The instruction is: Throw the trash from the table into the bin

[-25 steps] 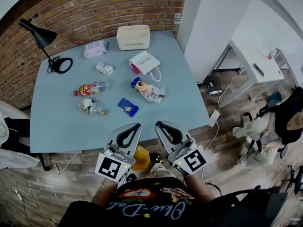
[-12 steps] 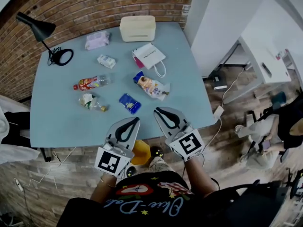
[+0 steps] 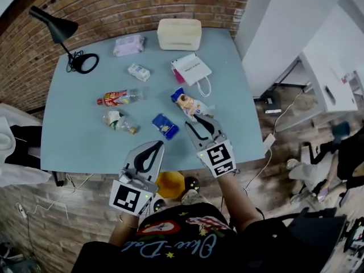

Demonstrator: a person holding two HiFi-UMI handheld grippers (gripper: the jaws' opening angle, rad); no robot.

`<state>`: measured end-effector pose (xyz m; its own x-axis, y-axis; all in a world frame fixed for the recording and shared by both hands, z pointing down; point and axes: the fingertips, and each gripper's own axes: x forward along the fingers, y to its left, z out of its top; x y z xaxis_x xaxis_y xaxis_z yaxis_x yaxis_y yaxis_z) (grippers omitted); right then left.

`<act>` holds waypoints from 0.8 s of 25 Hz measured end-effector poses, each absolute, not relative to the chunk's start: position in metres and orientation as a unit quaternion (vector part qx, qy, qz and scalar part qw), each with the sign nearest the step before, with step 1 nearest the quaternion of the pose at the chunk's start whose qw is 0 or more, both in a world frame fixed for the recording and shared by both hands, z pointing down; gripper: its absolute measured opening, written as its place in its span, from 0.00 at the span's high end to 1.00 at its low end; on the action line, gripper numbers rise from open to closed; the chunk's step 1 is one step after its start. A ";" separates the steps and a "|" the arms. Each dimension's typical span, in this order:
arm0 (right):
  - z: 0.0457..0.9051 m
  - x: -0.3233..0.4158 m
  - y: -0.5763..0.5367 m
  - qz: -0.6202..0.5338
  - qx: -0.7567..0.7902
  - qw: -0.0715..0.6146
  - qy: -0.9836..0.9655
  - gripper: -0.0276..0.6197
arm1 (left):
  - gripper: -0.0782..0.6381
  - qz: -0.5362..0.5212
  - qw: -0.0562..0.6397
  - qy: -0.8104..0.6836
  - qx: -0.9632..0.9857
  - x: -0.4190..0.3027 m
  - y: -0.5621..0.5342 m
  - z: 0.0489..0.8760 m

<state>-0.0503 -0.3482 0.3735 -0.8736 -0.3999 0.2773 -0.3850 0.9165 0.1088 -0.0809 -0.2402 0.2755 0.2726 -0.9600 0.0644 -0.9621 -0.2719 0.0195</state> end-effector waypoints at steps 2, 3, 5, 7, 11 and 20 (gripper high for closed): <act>0.384 -0.056 -0.354 -0.029 0.204 0.164 -0.965 0.80 | 0.88 0.021 0.024 -0.608 0.793 -0.088 -0.239 0.273; 0.391 -0.059 -0.357 -0.033 0.205 0.176 -0.962 0.80 | 0.88 0.022 0.020 -0.610 0.792 -0.091 -0.239 0.271; 0.407 -0.065 -0.365 -0.042 0.204 0.204 -0.957 0.79 | 0.88 0.019 0.013 -0.614 0.789 -0.098 -0.240 0.269; 0.427 -0.072 -0.368 -0.050 0.201 0.234 -0.950 0.74 | 0.88 0.015 0.015 -0.618 0.786 -0.105 -0.238 0.269; 0.454 -0.078 -0.375 -0.061 0.195 0.272 -0.940 0.72 | 0.88 0.013 0.023 -0.624 0.781 -0.113 -0.240 0.269; 0.489 -0.081 -0.391 -0.067 0.191 0.331 -0.922 0.72 | 0.88 0.016 0.024 -0.628 0.778 -0.112 -0.239 0.267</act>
<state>-0.0807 -0.3911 0.4889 -0.7078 -0.3970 0.5843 -0.3089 0.9178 0.2494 -0.1119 -0.2388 0.2674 0.2113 -0.9759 0.0541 -0.9774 -0.2107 0.0168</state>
